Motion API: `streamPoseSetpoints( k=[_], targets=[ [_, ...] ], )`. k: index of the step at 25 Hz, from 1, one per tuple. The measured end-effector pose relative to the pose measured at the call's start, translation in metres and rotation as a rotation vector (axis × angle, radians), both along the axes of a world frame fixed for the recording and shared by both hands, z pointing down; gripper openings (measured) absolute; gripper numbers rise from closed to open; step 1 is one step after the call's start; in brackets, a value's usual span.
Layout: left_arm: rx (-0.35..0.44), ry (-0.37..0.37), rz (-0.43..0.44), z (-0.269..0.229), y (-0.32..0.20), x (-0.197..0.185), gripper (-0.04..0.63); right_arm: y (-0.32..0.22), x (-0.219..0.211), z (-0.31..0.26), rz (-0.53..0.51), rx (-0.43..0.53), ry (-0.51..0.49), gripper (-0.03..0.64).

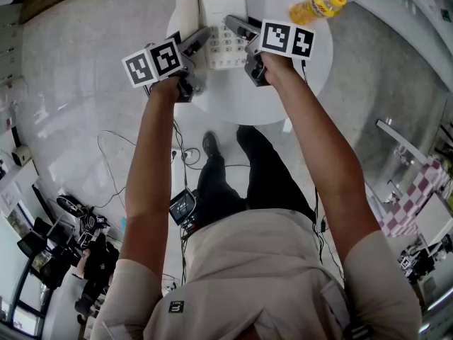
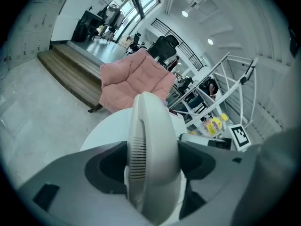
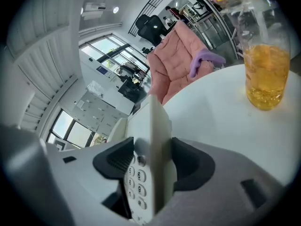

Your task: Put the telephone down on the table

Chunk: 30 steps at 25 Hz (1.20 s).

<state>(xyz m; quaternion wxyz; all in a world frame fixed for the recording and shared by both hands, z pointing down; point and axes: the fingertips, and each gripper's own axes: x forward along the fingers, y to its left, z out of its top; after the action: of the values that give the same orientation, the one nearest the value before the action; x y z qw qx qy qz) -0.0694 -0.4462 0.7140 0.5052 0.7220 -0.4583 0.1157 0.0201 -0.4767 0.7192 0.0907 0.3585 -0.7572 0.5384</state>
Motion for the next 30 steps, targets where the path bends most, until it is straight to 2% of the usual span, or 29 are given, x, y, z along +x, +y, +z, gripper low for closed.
streamPoseSetpoints(
  k=[13,16,24,30],
  targets=[
    [-0.053,-0.037,0.026,0.029,-0.002,-0.004,0.321,-0.003,-0.004,0.031,-0.023,-0.034,0.068,0.242],
    [-0.049,-0.074,0.063,0.034,-0.001,-0.004,0.321,-0.003,-0.006,0.035,-0.043,-0.022,0.099,0.238],
    [-0.037,-0.068,0.091,0.035,-0.003,-0.003,0.322,-0.005,-0.006,0.035,-0.072,0.013,0.131,0.25],
    [-0.043,-0.075,0.112,0.036,0.0,-0.002,0.324,-0.004,-0.004,0.033,-0.103,0.027,0.225,0.244]
  ],
)
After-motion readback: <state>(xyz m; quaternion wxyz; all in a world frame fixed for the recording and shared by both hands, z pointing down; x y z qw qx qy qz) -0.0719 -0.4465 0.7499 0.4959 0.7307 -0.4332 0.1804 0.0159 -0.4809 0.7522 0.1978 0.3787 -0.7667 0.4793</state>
